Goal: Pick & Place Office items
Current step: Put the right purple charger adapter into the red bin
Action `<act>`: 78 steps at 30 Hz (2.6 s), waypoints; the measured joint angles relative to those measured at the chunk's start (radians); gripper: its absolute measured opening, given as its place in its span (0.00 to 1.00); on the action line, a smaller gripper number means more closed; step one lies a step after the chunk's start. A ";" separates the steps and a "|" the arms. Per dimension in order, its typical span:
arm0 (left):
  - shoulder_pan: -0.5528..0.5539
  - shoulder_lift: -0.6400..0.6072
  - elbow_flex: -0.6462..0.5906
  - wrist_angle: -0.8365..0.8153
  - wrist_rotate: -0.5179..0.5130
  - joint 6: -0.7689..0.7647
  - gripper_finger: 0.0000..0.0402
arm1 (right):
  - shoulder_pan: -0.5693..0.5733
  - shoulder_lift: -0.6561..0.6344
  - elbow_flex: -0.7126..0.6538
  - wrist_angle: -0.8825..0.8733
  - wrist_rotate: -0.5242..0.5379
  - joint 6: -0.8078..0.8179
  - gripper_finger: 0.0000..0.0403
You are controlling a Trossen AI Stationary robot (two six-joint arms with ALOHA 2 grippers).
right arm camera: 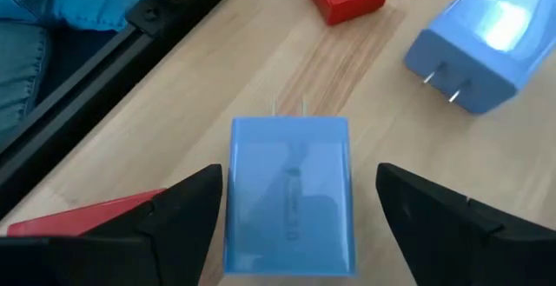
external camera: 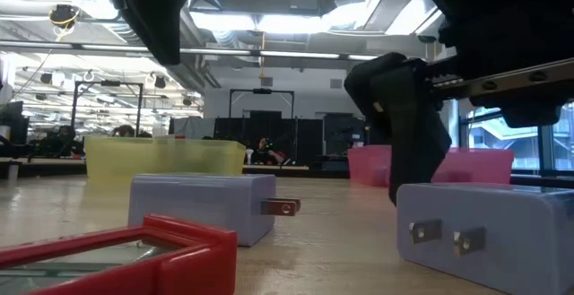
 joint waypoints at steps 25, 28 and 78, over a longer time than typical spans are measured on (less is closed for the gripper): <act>-0.003 0.000 0.000 -0.001 -0.046 0.020 0.54 | -0.056 -0.217 -0.001 -0.388 0.390 -0.076 0.52; -0.003 0.000 0.000 0.000 -0.065 0.039 0.54 | -0.107 -0.303 -0.002 -0.478 0.393 -0.062 0.52; 0.000 0.000 0.000 0.004 -0.229 0.063 0.50 | -0.911 -0.633 -0.395 -0.421 0.571 0.479 0.53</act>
